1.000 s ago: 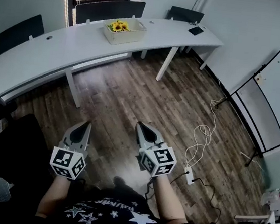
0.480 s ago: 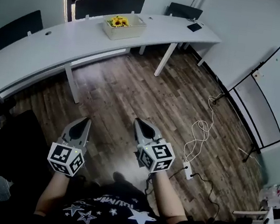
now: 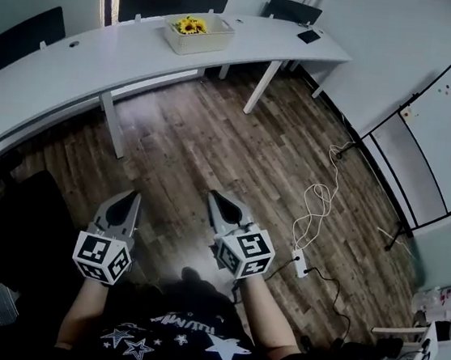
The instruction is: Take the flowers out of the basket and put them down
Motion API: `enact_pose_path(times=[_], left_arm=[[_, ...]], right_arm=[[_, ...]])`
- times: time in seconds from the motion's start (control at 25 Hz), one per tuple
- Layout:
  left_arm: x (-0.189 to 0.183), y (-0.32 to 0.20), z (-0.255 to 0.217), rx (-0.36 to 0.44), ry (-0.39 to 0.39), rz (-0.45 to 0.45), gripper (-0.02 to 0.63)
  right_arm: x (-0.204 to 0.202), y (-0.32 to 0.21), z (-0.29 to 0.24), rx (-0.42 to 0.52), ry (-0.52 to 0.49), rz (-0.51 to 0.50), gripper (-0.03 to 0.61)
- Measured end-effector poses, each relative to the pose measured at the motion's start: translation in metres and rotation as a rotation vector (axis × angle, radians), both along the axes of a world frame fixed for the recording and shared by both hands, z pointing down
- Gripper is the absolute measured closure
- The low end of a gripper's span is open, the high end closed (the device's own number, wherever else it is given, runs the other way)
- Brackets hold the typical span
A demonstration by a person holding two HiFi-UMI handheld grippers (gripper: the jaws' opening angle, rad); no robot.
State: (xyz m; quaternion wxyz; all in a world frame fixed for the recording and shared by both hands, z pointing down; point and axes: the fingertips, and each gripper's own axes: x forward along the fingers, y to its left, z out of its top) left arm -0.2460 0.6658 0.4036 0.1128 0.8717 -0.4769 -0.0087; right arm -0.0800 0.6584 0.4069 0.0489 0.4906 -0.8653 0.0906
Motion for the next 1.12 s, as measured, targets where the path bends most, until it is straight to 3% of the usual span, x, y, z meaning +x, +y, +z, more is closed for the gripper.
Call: enact_pose_path(times=[0.28,0.6,1.12], left_arm=[[-0.012,0.001,0.012,-0.025,0.003,-0.023,0.604],[-0.028,-0.04,0.026,-0.052,-0.008,-0.125,0.604],[0.046,-0.162,0.013,-0.055,-0.024,-0.127,0.604]], right_arm=[[0.003,-0.007,0.017,-0.061,-0.005,0.036,0.577],[0.005,-0.073,0.029,-0.049,-0.037,-0.002,0.577],[0.079,-0.205,0.033,-0.047,0.004,0.002,0.575]])
